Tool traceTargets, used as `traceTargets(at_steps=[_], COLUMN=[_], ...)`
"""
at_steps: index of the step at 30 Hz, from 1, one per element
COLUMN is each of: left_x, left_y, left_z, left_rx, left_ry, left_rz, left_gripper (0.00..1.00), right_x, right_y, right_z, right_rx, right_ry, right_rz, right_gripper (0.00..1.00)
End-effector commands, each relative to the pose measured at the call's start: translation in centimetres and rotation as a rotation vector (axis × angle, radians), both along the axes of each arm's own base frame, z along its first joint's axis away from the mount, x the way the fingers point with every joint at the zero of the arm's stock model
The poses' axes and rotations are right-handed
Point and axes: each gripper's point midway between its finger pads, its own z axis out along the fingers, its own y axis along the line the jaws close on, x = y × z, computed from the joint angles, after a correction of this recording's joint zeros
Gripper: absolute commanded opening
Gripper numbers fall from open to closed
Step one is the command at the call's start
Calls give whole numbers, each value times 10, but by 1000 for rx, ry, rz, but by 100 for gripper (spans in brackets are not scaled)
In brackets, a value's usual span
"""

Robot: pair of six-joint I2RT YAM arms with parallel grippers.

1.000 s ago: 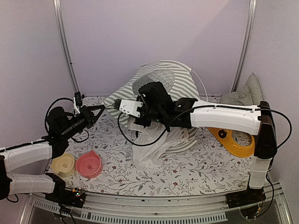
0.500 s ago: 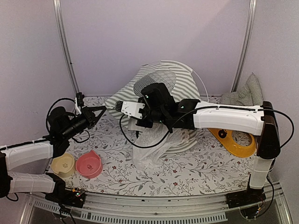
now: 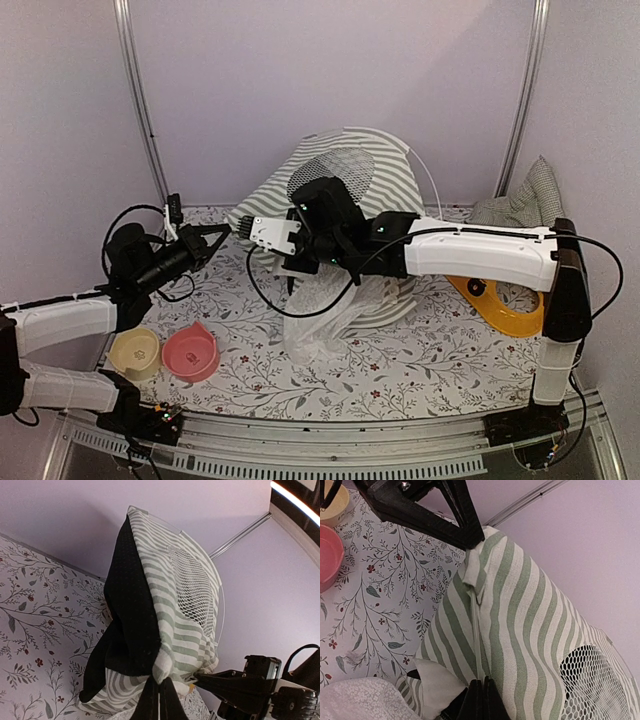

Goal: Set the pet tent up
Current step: Adjust the tent pole in the pole socket of the pet tent.

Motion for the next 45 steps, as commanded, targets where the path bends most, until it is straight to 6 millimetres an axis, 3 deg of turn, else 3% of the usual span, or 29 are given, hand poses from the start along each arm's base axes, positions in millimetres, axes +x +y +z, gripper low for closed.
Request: traceTargets(at_steps=[1,4,7,13,20,23,28,33,38,42,45], left_x=[3,1,-7,-14,-11,-11,4,23,31,34,35], left_y=[-5,-9,-16,-29,-17,-3,12,-14,-26,-31,-34], left_z=[5,9,19,22,22,19,13,20,23,24,24], left_rx=[-5,-9,-18,-24,-1,11,1,-25,-66,-83,-82], left_ry=[-26,-37,-66,-69,-53,-30,26,32,33,31,31], left_rz=[-21,-49,-79,-105,-27,53,167,96,70,59,51], left_gripper=[0,0,0,0,35,39,37,32,29,17,3], right_x=[6,21,41,47,47,47,46,47,46,46,47], right_y=[-3,-11,-15,0,-1,-1,1,1,1,1,1], right_z=[11,10,-9,-5,-2,-3,-5,-7,-9,-10,-10], right_rx=[56,45,0,34,41,38,37,36,30,30,28], right_ry=[-2,-18,8,37,27,26,30,30,34,33,31], right_rz=[-30,-94,-163,-177,-183,-184,-179,-181,-177,-178,-178], right_gripper=[0,0,0,0,0,0,0,0,0,0,0])
